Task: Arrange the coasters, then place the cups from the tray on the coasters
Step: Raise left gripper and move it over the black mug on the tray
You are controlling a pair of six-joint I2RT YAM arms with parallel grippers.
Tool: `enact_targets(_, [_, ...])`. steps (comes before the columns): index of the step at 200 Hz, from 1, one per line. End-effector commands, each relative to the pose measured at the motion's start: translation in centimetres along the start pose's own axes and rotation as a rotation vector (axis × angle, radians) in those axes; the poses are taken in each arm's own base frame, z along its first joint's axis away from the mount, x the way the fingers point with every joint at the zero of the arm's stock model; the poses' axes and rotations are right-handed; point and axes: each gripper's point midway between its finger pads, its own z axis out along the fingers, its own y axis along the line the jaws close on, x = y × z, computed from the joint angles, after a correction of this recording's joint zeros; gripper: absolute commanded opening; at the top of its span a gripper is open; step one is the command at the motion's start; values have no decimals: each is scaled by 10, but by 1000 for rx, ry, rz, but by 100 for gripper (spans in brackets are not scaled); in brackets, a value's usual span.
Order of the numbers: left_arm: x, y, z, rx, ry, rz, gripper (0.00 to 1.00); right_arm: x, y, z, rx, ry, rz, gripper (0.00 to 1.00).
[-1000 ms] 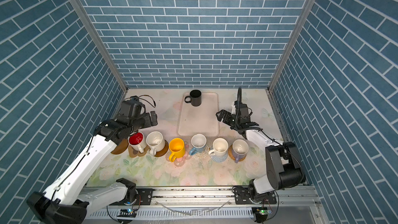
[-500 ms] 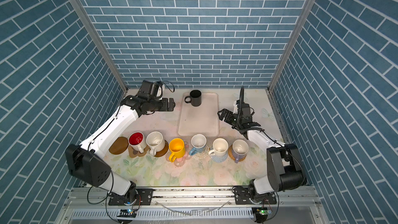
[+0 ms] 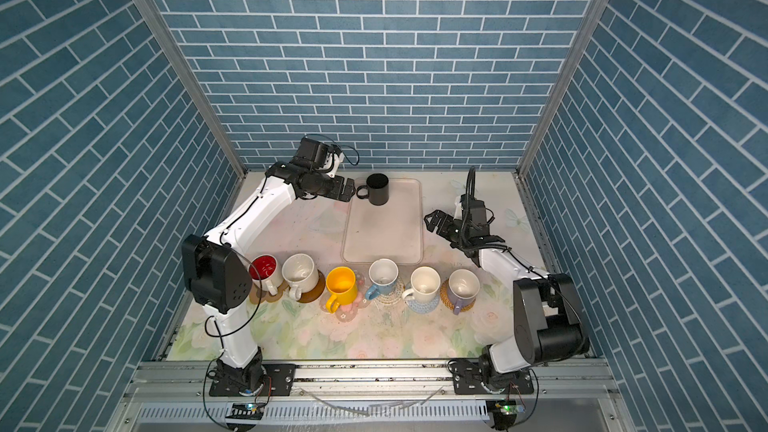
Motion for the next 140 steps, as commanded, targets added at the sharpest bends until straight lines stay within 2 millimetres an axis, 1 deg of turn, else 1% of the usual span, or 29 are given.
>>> enact_targets(1, [-4, 3, 22, 27, 23, 69, 99, 5, -9, 5, 14, 18, 13, 99])
enact_targets(38, [-14, 3, 55, 122, 20, 71, 93, 5, -15, 3, 47, 19, -8, 99])
enact_targets(64, [-16, 3, 77, 156, 30, 99, 89, 5, -16, 2, 52, 23, -13, 99])
enact_targets(81, [-18, 3, 87, 177, 28, 124, 84, 5, -16, 1, 58, 23, -21, 99])
enact_targets(104, [-21, 8, 98, 193, 13, 133, 80, 6, -18, 1, 67, 29, -26, 99])
enact_targets(123, [-19, 13, 109, 188, 9, 153, 75, 6, -19, 1, 78, 33, -34, 98])
enact_targets(140, [-14, 18, 121, 183, 21, 169, 74, 6, -19, -2, 92, 37, -48, 98])
